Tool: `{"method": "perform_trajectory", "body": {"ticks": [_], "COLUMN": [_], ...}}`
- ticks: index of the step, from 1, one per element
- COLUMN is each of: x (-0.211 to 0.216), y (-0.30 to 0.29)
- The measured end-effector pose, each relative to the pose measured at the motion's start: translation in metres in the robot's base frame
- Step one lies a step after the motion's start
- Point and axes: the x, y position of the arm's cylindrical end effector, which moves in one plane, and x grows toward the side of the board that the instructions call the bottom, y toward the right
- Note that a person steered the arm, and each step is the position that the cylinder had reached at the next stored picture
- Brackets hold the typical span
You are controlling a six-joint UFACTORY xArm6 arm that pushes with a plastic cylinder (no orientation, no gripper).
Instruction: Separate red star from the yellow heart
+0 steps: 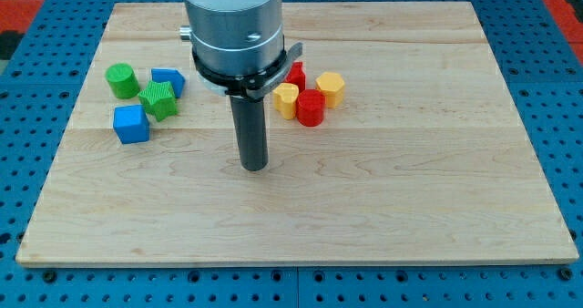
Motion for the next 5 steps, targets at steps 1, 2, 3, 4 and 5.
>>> {"method": "perform_trajectory", "body": {"ticks": [1, 2, 3, 4, 5], "x": [0.0, 0.014, 0.013, -0.001, -0.037], "y": [0.0, -0.013, -0.019, -0.02, -0.012]}}
